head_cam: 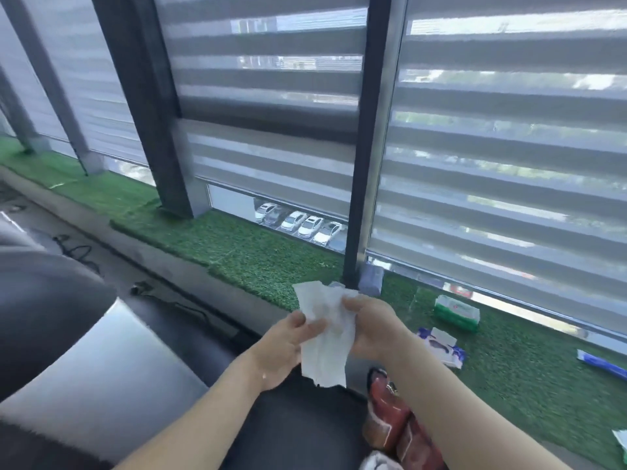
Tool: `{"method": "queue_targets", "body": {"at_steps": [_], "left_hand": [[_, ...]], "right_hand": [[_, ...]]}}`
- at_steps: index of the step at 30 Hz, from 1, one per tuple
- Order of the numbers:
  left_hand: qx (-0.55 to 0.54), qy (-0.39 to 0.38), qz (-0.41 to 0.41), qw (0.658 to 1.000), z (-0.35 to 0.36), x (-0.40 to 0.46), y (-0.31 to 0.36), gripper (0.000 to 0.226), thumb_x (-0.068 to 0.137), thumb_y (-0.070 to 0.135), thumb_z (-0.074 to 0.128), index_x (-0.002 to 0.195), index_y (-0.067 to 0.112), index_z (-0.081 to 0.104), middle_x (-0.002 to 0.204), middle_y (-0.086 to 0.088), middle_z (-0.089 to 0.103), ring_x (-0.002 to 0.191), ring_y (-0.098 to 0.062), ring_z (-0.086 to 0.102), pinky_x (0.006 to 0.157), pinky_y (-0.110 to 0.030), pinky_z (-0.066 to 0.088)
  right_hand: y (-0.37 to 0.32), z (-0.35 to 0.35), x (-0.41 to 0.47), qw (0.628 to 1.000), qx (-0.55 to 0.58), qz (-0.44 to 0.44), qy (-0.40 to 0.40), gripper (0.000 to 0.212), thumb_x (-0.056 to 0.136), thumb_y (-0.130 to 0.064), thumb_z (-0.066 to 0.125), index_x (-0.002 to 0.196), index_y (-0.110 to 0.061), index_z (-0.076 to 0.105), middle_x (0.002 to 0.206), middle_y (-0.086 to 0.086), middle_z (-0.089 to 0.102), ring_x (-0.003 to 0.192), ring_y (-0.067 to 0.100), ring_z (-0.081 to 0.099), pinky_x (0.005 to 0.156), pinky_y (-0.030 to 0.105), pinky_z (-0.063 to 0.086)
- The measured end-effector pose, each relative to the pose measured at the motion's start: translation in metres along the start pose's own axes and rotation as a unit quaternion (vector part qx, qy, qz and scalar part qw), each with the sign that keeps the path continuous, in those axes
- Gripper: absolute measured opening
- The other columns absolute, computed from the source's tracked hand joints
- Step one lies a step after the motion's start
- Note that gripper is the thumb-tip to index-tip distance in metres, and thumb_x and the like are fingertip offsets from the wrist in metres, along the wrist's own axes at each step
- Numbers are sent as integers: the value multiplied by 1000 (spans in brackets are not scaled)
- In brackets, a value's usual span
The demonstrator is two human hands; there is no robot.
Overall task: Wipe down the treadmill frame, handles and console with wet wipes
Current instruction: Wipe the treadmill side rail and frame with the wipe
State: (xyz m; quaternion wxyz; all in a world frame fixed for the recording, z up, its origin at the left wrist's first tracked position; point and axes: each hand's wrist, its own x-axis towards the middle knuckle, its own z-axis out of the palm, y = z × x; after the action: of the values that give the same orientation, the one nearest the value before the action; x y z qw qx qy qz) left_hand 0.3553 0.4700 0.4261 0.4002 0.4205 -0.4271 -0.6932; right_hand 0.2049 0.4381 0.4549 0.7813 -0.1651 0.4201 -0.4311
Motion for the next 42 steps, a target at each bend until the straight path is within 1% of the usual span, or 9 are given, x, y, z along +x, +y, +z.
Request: {"method": "queue_targets", "body": {"at_steps": [3, 8, 13, 21, 25, 27, 32, 37, 42], "left_hand": [[-47, 46, 5, 998, -36, -47, -2, 48, 77, 23, 64, 121, 3, 58, 112, -11, 69, 98, -22, 67, 87, -36, 53], [-73, 55, 3, 996, -59, -111, 3, 33, 88, 18, 57, 118, 3, 57, 105, -13, 71, 89, -25, 69, 71, -37, 57], [118, 115, 46, 985, -54, -168, 24, 59, 62, 29, 88, 109, 8, 58, 101, -12, 70, 87, -25, 69, 75, -41, 57], [370, 212, 16, 904, -39, -264, 17, 44, 76, 32, 71, 104, 16, 40, 90, -1, 46, 75, -14, 46, 64, -25, 39], [298, 158, 28, 941, -14, -315, -8, 21, 84, 30, 67, 94, 17, 54, 84, 2, 58, 70, -12, 54, 59, -25, 48], [229, 108, 17, 967, 1, -347, -23, 17, 91, 31, 60, 92, 14, 62, 79, 4, 64, 70, -6, 59, 67, -23, 53], [175, 91, 5, 980, 13, -416, -49, 17, 97, 16, 50, 93, 6, 63, 49, 12, 51, 43, -2, 43, 45, -15, 33], [49, 221, 9, 974, -1, -471, -48, 18, 96, 7, 46, 83, 6, 58, 64, -3, 59, 55, -13, 55, 42, -17, 42], [-125, 354, 49, 926, -51, -538, -32, 30, 94, 1, 35, 67, 5, 49, 49, -7, 46, 45, -20, 43, 46, -24, 37]], "right_hand": [[43, 32, -23, 983, -131, -112, 68, 17, 100, -5, 39, 95, -2, 54, 87, 19, 61, 74, 29, 59, 68, 42, 50], [96, 60, -68, 803, -491, -274, 199, 13, 99, -14, 42, 86, -14, 44, 77, 0, 46, 73, 19, 46, 68, 26, 33], [121, 95, -115, 781, -519, -296, 184, 15, 101, -19, 38, 95, -6, 43, 82, 3, 49, 78, 23, 49, 66, 32, 35], [163, 122, -197, 818, -471, -313, 99, 23, 102, -24, 39, 102, -3, 49, 78, 2, 47, 67, 13, 42, 56, 26, 33], [197, 118, -240, 860, -422, -277, 73, 26, 102, -24, 39, 102, -1, 49, 90, 10, 52, 76, 17, 48, 65, 28, 39], [220, 115, -265, 923, -318, -218, 16, 21, 103, -20, 36, 94, -5, 47, 78, 10, 52, 60, 17, 57, 52, 25, 45], [271, 107, -302, 970, -196, -142, -35, 22, 103, -17, 36, 90, -6, 50, 75, 13, 53, 53, 24, 59, 51, 30, 47], [298, 125, -335, 972, -183, -148, -16, 22, 101, -16, 42, 85, -5, 52, 74, 13, 59, 65, 25, 58, 63, 35, 50], [330, 154, -354, 964, -190, -187, 16, 22, 100, -14, 45, 82, -6, 54, 78, 14, 58, 70, 27, 57, 69, 40, 49]]}}
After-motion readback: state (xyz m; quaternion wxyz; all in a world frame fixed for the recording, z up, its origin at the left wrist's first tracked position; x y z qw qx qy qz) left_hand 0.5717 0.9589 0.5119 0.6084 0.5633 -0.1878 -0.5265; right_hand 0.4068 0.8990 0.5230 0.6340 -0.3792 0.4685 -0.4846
